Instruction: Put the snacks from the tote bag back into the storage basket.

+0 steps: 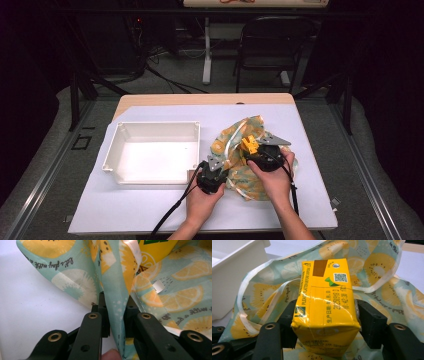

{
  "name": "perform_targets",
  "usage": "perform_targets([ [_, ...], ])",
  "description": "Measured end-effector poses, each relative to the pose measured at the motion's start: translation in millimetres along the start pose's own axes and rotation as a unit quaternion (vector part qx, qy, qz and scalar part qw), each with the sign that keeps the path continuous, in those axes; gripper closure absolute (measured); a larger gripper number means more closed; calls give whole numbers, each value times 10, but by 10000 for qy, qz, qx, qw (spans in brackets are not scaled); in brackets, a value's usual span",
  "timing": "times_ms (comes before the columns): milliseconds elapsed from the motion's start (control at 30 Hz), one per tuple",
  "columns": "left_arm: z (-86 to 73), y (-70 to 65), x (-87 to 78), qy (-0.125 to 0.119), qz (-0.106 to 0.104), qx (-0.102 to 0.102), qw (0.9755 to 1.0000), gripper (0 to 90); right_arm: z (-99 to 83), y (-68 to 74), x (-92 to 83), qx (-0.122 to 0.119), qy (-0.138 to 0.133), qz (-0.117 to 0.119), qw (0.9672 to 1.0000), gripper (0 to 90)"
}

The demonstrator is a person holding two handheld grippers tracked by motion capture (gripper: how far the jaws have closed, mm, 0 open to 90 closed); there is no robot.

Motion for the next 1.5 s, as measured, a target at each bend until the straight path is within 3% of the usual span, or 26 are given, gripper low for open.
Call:
perform_targets([
  [333, 0, -2, -6, 8, -1, 10, 10000, 812, -11, -9, 53, -57, 78, -54, 9999, 511],
  [867, 1, -7, -5, 32, 19, 54, 10000, 810, -15, -26, 40, -90, 40, -45, 9999, 519],
  [1500, 1, -16, -1, 14, 48, 84, 10000, 798, 68, -69, -92, -30, -51, 86, 9999, 521],
])
Point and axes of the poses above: each handheld gripper's, and its own axes: x roughly forward along the jaws, z roughly out of its top, y roughly to its left, the point moved 3 cm from there along x, roughly forward along the jaws, and after that the axes turned 4 degrees about x, right-handed, at the moved point
